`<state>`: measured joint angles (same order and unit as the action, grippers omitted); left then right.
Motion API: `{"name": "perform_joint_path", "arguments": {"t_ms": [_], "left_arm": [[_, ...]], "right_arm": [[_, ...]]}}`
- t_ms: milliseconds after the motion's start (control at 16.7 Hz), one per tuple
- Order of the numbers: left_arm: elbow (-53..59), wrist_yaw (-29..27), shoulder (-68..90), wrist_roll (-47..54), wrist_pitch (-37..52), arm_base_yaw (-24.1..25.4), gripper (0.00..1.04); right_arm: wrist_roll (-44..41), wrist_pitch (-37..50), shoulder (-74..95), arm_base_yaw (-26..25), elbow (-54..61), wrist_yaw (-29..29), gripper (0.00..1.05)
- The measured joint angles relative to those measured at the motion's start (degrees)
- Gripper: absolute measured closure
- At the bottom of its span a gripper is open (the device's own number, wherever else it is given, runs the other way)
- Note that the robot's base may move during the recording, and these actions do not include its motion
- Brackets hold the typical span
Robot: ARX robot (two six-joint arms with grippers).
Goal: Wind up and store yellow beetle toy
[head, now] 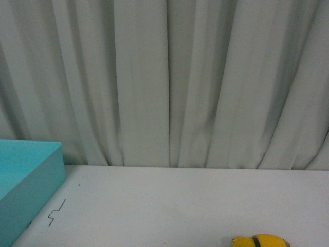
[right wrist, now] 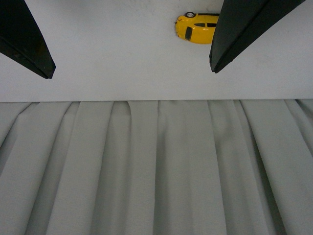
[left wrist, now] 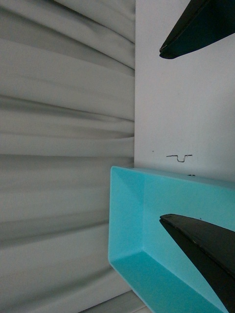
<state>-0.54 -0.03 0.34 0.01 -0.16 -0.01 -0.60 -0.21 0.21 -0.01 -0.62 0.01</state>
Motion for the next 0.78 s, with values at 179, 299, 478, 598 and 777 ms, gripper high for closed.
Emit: {"name": "perform_joint_path", "arguments": {"t_ms": [179,299,478,598,777], "left_arm": [[0.00,0.00,0.00,0.00,0.00,0.00,0.07],[0.00,0.00,0.00,0.00,0.00,0.00,0.07],[0.00,0.00,0.00,0.00,0.00,0.00,0.07],[0.00,0.00,0.00,0.00,0.00,0.00,0.07],[0.00,-0.17,0.00,-0.02,-0.02,0.00,0.07]], "right_arm": [[0.00,0.00,0.00,0.00,0.00,0.00,0.07],[0.00,0.00,0.00,0.00,0.00,0.00,0.07],[10.36,10.62,16.15,-8.00,-1.03,-1.46,0.07],[10.97,16.63,21.92,-12.22,-1.51,-4.66,0.07],[10.43,44.06,53.92,-24.00,-10.62,-16.66,0.07]]}}
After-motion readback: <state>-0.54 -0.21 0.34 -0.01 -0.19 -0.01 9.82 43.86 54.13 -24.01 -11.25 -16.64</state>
